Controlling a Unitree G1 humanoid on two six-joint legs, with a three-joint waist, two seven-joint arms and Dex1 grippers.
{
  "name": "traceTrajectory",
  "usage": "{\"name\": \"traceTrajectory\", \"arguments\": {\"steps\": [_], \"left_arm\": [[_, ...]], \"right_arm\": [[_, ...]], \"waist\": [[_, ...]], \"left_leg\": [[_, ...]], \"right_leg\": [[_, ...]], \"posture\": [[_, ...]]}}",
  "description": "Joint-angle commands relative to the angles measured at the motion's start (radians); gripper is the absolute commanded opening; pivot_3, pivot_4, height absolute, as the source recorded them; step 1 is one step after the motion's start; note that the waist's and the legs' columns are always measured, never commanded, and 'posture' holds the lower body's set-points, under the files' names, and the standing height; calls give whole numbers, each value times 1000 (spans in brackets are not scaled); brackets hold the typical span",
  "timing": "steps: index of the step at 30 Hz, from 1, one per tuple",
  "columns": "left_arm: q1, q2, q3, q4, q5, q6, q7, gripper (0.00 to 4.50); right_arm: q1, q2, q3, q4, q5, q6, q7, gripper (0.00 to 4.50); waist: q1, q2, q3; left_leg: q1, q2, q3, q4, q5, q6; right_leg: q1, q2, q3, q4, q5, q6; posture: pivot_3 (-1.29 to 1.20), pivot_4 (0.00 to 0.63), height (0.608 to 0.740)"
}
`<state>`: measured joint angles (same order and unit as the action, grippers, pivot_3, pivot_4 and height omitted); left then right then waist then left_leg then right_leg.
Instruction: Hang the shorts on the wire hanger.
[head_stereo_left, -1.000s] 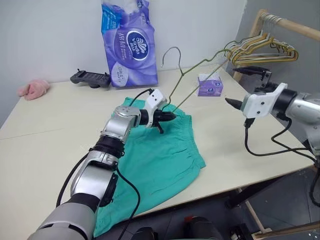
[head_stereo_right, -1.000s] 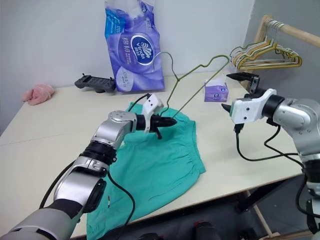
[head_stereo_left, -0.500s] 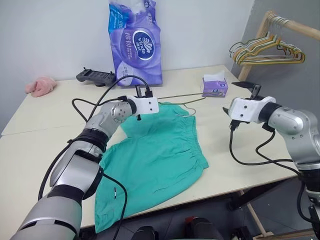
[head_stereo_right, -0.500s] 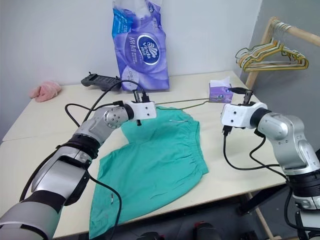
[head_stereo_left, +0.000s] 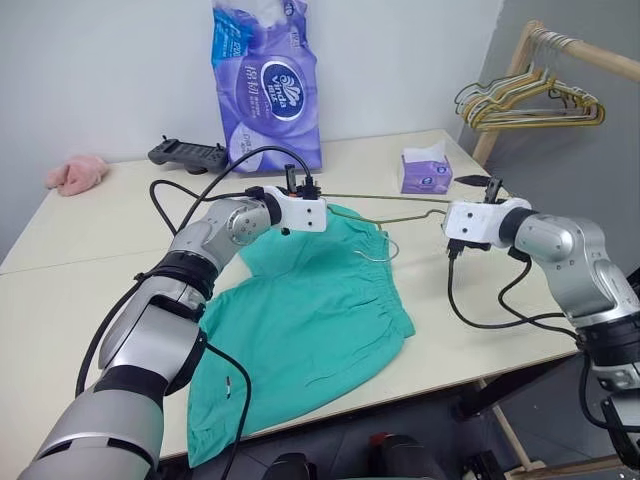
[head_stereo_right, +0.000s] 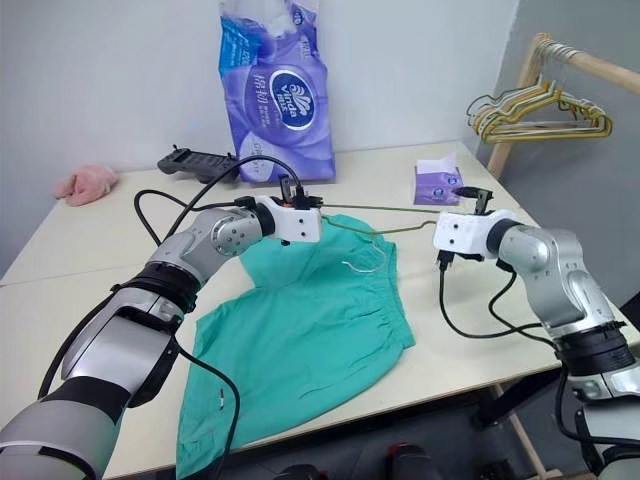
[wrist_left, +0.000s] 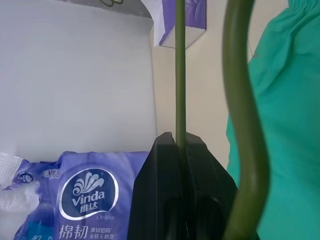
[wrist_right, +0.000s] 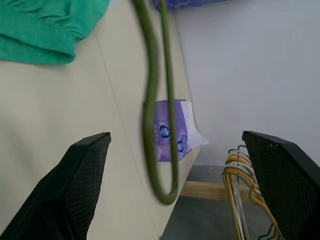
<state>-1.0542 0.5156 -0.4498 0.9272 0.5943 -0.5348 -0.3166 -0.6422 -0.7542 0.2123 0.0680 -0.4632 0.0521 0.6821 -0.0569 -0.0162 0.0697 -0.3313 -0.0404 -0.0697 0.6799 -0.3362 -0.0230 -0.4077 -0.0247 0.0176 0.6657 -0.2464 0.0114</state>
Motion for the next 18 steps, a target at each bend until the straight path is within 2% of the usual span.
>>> {"name": "traceTrajectory", "arguments": {"steps": [1, 10, 18], "left_arm": [[-11, -1, -1, -52, 13, -14, 10, 0], [18, 5, 4, -100, 20, -4, -1, 0], [25, 20, 8, -92, 21, 11, -5, 0]], "right_arm": [[-61, 31, 19, 45, -24, -15, -28, 4489], [-79, 48, 36, 120, -33, -36, -28, 4489], [-26, -2, 6, 40, -9, -21, 10, 4489]], "waist": [[-1, 0, 0], [-1, 0, 0], [0, 0, 0]], "left_leg": [[0, 0, 0, 0, 0, 0], [0, 0, 0, 0, 0, 0], [0, 0, 0, 0, 0, 0]], "right_leg": [[0, 0, 0, 0, 0, 0], [0, 0, 0, 0, 0, 0], [0, 0, 0, 0, 0, 0]], "posture": [[-106, 17, 740], [-90, 25, 740], [-88, 32, 740]]}}
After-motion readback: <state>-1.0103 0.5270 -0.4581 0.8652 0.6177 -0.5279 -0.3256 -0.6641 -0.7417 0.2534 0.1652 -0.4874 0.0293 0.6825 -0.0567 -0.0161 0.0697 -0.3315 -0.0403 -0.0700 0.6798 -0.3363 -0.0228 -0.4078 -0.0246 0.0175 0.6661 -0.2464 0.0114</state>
